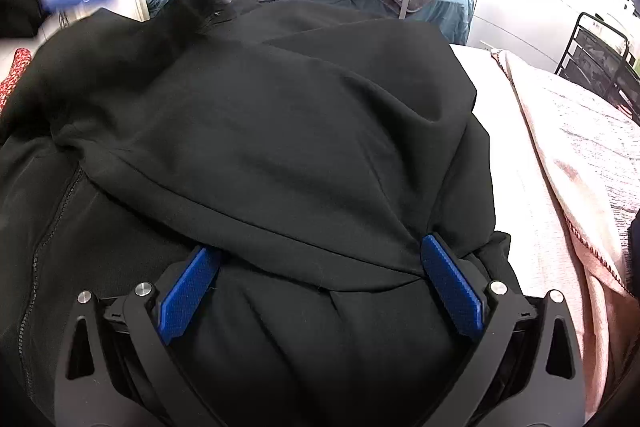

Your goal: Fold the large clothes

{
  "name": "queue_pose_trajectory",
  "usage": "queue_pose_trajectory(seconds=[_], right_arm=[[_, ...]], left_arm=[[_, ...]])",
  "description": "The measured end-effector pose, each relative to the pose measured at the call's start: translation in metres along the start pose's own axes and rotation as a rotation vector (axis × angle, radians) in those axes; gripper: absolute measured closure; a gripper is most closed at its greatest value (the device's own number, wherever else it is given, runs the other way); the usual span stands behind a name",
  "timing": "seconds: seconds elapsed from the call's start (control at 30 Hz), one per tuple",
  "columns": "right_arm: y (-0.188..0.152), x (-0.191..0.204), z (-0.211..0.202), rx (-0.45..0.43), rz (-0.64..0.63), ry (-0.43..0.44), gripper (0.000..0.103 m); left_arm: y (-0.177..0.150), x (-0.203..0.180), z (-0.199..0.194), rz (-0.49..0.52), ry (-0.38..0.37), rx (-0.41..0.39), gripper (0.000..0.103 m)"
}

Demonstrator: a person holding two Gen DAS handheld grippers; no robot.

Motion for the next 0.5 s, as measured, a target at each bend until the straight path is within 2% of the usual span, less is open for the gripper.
queue_pose_trajectory(seconds=[0.1,0.13,0.17,0.2,0.3,0.37,0.4,0.43,0.47,0.5], right_arm=[[0.001,-0.002,0.001,-0.004,0.002,0.003,0.004],[0.002,-0.002,0.002,-0.005,0.003,0.005,0.004],[0.002,-0.003,0.002,-0.006,0.004,0.005,0.004],[0.003,-0.003,0.003,-0.007,0.004,0.005,0.004],[0.001,-0.002,0.002,-0.008,0.003,0.001,0.004],[0.001,-0.002,0.001,-0.008,0.004,0.001,0.004],[0.001,-0.001,0.000,-0.007,0.002,-0.001,0.004],[0.001,-0.001,0.000,-0.009,0.001,-0.002,0.004],[0.002,-0.001,0.000,-0.009,0.001,-0.001,0.004],[0.002,0.000,0.000,-0.009,0.000,-0.002,0.004]], left_arm=[[-0.025,0.008,0.029,-0.043,-0.007,0.133,0.022],[-0.033,0.010,0.027,-0.046,-0.014,0.148,0.021],[-0.037,0.009,0.027,-0.043,-0.020,0.155,0.014],[-0.038,0.009,0.021,-0.032,-0.019,0.156,0.011],[-0.040,0.004,-0.005,0.005,-0.037,0.124,0.011],[-0.030,0.000,-0.026,0.032,-0.038,0.074,0.010],[-0.018,0.003,-0.043,0.061,-0.006,0.019,0.006],[-0.008,0.006,-0.056,0.088,0.039,-0.028,0.006],[0.003,0.012,-0.066,0.120,0.104,-0.073,0.006],[0.014,0.025,-0.074,0.159,0.216,-0.111,0.006]])
Point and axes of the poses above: each gripper's, at about its wrist camera, not at the fingertips, and z roughly the way its jaws point, x to its left, y to its top, the point moved 6 cm from there along z, roughly the way its jaws point, and after that the axes turned 2 degrees about -x, right-handed, at the moved point
